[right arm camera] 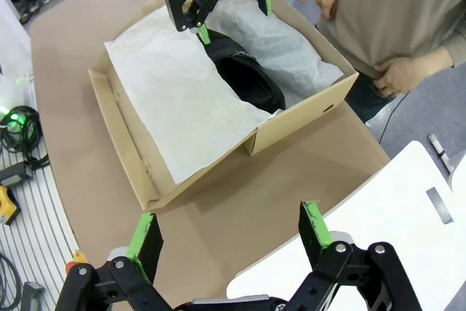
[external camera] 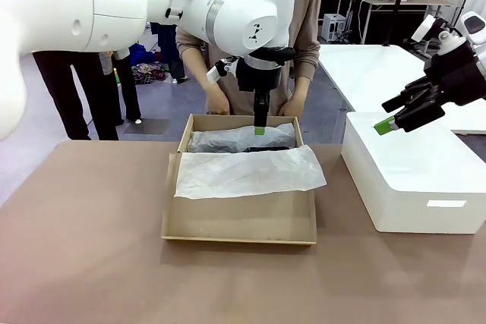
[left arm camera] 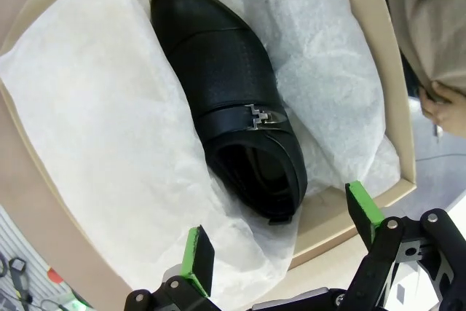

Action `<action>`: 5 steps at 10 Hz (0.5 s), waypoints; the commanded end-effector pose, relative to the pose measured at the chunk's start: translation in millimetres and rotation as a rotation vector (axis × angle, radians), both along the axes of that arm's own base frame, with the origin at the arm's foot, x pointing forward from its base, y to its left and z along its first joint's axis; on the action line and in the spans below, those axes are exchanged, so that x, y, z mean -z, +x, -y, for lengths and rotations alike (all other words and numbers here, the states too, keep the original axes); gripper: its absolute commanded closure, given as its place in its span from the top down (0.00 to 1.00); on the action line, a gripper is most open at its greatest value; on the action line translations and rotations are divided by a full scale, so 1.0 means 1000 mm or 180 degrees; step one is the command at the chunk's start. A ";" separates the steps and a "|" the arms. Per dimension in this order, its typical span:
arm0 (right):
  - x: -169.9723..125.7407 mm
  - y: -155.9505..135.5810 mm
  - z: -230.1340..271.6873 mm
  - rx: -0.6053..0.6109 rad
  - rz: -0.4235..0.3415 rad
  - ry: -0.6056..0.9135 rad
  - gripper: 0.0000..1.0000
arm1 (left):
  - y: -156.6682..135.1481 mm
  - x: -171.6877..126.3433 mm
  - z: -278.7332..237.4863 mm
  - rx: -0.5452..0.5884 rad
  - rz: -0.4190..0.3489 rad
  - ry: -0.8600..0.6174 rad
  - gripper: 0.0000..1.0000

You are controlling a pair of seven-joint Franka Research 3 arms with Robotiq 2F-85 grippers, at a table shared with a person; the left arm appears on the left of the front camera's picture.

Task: Pack the shoes into the box.
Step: Close the Shoes Box.

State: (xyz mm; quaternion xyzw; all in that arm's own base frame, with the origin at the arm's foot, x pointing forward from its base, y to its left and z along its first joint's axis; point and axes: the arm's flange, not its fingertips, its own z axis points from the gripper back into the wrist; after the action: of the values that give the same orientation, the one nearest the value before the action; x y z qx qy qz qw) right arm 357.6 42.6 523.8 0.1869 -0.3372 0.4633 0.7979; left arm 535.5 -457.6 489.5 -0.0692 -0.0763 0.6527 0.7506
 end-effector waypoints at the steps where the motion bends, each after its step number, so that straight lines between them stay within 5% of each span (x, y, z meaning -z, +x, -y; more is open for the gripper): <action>1: 0.001 0.003 0.001 -0.0078 0.0065 0.0087 1.00 | -0.008 -0.018 -0.016 0.0463 0.0005 0.0223 1.00; 5: 0.001 0.003 0.001 -0.0078 0.0065 0.0087 1.00 | -0.027 -0.053 -0.061 0.2115 -0.0198 0.0138 1.00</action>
State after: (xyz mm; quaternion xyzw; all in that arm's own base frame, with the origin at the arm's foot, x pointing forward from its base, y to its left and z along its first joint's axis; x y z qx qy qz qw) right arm 357.6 42.6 523.8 0.1868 -0.3372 0.4634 0.7979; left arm 516.0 -423.2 541.7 -0.0586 -0.0677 0.4407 0.8932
